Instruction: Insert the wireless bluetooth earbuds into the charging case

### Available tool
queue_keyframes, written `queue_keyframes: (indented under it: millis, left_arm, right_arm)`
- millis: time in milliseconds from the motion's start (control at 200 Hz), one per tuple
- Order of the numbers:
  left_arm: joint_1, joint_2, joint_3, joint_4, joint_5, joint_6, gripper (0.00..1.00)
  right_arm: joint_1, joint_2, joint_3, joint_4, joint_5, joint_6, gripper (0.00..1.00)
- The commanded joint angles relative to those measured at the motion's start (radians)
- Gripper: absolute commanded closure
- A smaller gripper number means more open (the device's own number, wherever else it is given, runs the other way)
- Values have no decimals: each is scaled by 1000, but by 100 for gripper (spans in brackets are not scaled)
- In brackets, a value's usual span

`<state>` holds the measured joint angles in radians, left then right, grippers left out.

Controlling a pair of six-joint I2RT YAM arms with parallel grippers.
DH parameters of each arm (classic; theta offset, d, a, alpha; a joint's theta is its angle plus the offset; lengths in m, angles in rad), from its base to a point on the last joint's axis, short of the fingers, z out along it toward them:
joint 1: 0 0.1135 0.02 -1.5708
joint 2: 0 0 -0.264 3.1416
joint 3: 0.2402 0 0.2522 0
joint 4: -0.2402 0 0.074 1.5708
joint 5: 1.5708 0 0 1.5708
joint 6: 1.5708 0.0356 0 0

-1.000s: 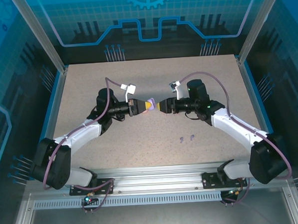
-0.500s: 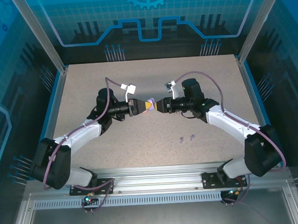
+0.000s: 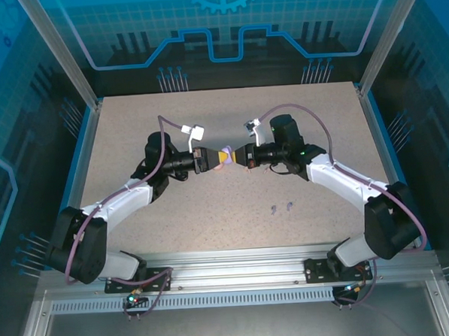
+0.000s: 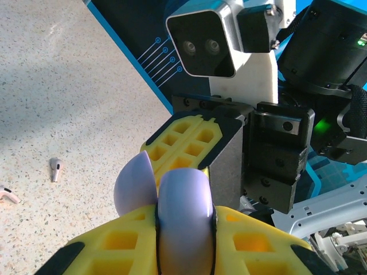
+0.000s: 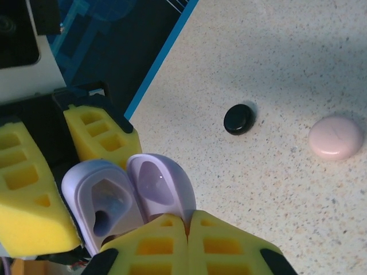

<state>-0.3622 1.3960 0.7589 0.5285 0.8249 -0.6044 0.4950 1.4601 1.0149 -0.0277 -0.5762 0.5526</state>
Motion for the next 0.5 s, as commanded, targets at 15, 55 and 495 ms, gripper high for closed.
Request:
queue_keyframes:
  millis: [15,55,495]
  left_arm:
    - [-14,11,32,32,32,-15,100]
    - [-14,6,34,13,19,-7,99]
    - [-4,-93,114,-369,-292,125,1]
  right_arm:
    - [10,9,50,-11,-7,-21,100]
    - [10,7,53,-23,4,-21,100]
    - [-25,-5,127,-257,203,-65,100]
